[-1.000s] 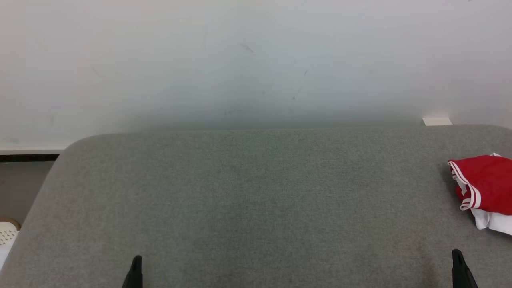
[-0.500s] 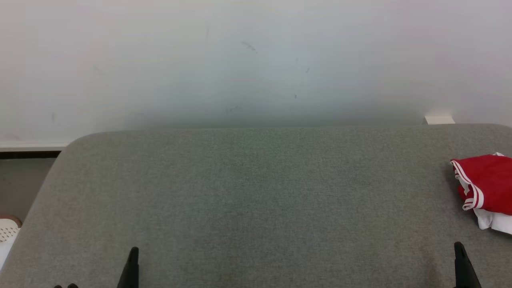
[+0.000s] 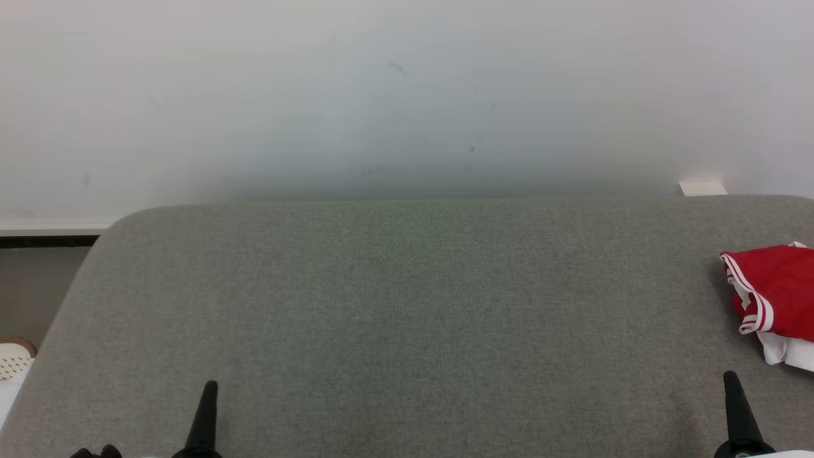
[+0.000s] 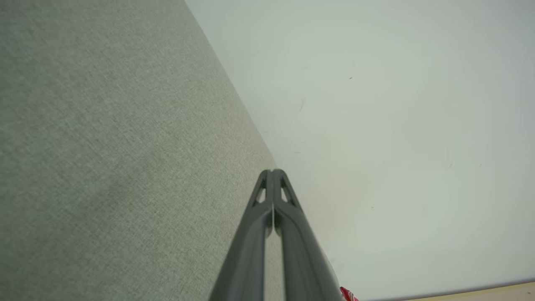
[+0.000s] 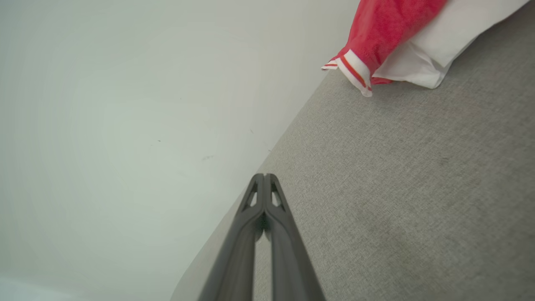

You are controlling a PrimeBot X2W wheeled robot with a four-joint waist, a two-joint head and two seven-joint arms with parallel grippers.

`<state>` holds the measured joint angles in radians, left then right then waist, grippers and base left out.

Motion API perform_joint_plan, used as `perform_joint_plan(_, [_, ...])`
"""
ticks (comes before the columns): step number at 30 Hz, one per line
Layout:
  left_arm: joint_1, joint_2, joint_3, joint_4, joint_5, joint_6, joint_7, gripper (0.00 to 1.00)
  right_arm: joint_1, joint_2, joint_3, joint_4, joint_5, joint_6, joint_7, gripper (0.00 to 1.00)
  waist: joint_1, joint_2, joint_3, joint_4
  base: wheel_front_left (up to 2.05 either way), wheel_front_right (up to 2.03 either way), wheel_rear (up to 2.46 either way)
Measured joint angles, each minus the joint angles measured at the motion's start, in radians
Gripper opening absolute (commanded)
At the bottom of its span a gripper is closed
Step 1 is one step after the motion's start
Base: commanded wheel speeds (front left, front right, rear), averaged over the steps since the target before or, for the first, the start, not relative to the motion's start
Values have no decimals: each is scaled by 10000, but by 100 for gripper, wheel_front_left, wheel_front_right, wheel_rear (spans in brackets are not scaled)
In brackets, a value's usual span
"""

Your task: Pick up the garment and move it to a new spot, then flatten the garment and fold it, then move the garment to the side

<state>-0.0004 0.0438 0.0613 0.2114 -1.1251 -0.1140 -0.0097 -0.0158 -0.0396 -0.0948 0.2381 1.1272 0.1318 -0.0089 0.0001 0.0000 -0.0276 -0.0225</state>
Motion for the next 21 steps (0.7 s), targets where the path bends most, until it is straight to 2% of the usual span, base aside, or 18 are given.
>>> perform_joint_plan(21, [-430, 8, 221, 128, -2008, -77, 522, 0, -360, -19, -71, 29, 1962, 0, 518, 0, 0, 0, 109, 80, 0, 0, 0])
